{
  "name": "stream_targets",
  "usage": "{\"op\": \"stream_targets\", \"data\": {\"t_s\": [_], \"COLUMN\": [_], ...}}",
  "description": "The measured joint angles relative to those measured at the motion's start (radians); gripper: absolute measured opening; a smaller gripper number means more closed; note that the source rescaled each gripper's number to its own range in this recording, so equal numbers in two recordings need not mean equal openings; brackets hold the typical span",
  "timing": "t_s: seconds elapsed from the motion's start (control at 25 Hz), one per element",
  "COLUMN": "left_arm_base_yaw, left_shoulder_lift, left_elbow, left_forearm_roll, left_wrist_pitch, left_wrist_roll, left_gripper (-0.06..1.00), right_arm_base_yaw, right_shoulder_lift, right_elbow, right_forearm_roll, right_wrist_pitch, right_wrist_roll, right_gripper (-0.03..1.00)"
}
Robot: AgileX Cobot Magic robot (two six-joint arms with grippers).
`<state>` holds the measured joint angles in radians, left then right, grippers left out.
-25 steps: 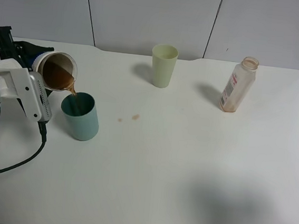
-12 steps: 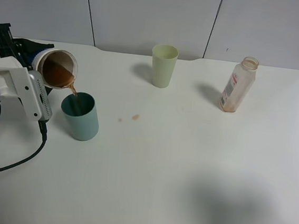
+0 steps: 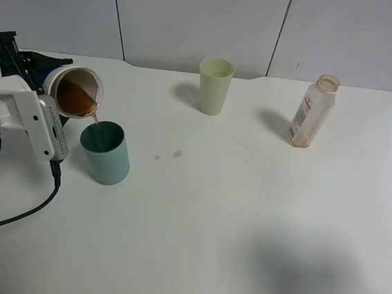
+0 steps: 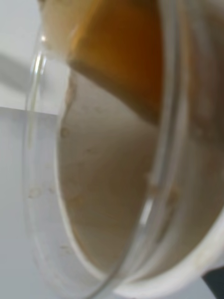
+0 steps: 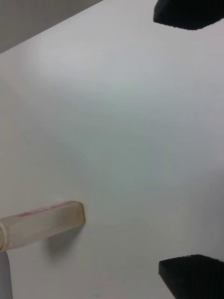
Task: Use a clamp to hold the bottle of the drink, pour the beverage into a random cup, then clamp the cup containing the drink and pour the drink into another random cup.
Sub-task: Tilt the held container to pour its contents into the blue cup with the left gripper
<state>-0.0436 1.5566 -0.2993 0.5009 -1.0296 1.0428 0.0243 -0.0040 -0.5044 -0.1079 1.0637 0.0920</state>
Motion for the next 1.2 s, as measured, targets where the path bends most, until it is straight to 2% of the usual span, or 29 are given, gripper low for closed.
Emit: {"op": "stream_targets", "data": {"t_s": [0.72,1.2], "left_arm_base_yaw": [0.000,0.000], "left_shoulder_lift": [0.000,0.000], "left_elbow": [0.000,0.000], "left_forearm_roll": [-0.002,-0.002], "left_wrist_pitch": [-0.066,-0.068], "left_wrist_roll": [0.047,0.070], "left_gripper": [0.01,0.01], "right_arm_base_yaw": [0.000,0.000], "right_shoulder_lift": [0.000,0.000], "right_elbow": [0.000,0.000], "right_forearm_roll": [0.000,0.000], "right_wrist_pitch": [0.000,0.000], "right_wrist_roll": [0.000,0.000], "right_gripper": [1.00,1.00]}}
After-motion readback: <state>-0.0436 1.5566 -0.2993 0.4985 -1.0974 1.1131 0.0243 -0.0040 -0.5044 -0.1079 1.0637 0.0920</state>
